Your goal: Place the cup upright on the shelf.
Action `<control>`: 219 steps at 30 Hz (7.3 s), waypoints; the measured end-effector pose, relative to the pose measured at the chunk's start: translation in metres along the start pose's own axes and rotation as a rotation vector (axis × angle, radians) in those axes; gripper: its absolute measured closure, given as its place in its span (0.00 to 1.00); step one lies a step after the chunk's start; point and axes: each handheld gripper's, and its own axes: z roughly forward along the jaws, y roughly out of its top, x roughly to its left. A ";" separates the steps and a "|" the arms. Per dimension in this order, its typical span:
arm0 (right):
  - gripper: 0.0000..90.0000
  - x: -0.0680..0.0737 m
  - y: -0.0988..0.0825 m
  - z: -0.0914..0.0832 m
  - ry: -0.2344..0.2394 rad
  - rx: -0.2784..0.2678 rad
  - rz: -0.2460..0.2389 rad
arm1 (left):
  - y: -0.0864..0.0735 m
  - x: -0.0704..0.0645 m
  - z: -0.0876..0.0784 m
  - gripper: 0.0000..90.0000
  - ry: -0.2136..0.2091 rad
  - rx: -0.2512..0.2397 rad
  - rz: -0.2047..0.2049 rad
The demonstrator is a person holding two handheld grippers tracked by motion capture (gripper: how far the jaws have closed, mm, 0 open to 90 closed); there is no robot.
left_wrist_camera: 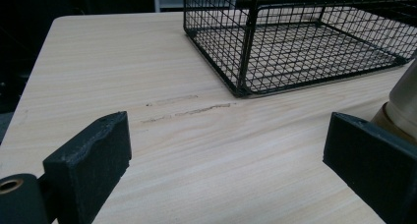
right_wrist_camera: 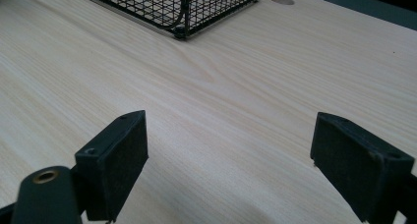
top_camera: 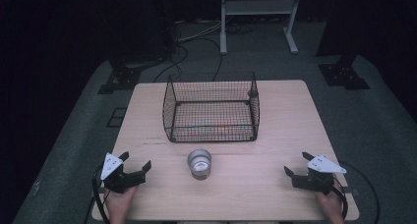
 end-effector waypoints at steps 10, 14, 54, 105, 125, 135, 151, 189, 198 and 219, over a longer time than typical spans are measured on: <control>0.15 0.000 0.000 0.000 0.001 -0.002 0.008 | 0.000 -0.001 0.003 0.03 0.002 0.015 0.001; 0.15 0.000 0.000 0.000 -0.002 0.000 0.000 | 0.002 -0.007 0.003 0.03 -0.020 0.007 0.027; 0.15 0.001 0.000 0.000 -0.007 0.002 0.006 | 0.023 -0.048 0.009 0.03 -0.260 0.017 0.211; 0.15 -0.001 0.000 0.000 0.002 -0.003 0.011 | 0.049 -0.102 0.055 0.02 -0.543 0.231 0.418; 0.15 0.000 0.000 -0.001 0.007 -0.005 0.008 | 0.050 -0.117 0.090 0.02 -0.542 0.339 0.492; 0.15 0.000 0.000 -0.001 0.008 -0.005 0.008 | 0.048 -0.121 0.098 0.02 -0.549 0.367 0.478; 0.15 0.000 0.000 -0.001 0.010 -0.010 0.002 | 0.058 -0.124 0.107 0.20 -0.585 0.423 0.470; 0.15 -0.001 0.000 0.000 0.008 -0.007 0.009 | 0.132 -0.152 0.111 0.20 -0.637 0.389 0.553; 0.15 -0.001 0.000 -0.001 0.008 -0.006 0.014 | 0.146 -0.155 0.114 0.20 -0.662 0.406 0.562; 0.15 -0.002 0.000 0.000 0.003 -0.014 0.022 | 0.183 -0.157 0.123 0.20 -0.690 0.425 0.573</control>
